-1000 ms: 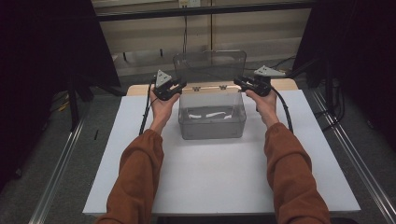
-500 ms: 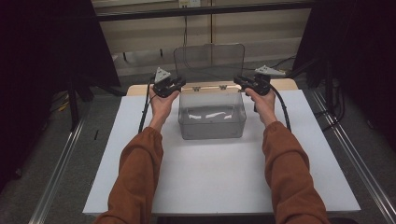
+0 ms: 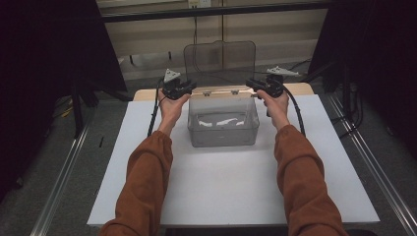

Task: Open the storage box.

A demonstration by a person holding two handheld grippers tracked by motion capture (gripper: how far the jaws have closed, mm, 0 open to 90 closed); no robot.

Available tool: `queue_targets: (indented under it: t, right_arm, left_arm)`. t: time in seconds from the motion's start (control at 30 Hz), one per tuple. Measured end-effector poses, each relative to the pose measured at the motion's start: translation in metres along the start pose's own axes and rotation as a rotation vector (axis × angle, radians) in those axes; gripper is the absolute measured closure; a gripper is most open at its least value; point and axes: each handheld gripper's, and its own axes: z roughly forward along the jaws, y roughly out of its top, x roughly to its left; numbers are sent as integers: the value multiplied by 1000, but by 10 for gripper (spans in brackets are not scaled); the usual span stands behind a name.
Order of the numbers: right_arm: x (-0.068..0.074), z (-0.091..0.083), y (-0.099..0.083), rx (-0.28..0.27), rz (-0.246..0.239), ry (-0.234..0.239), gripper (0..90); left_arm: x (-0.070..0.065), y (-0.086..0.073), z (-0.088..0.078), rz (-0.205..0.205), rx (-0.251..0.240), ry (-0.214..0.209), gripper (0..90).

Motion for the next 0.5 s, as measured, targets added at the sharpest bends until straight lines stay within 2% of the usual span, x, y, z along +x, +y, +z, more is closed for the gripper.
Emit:
queue_targets:
  t: [0.03,0.13,0.27,0.5]
  right_arm:
    - [0,0,0,2,0,-3,743]
    - [2,1,1,11,0,-27,744]
    - [1,2,1,10,38,-23,745]
    - [0,4,2,23,84,-26,745]
  left_arm:
    - [0,0,1,4,5,-2,679]
    - [2,2,3,-21,16,-3,672]
    - [4,3,3,-51,25,-16,682]
    - [7,4,4,-59,50,-26,678]
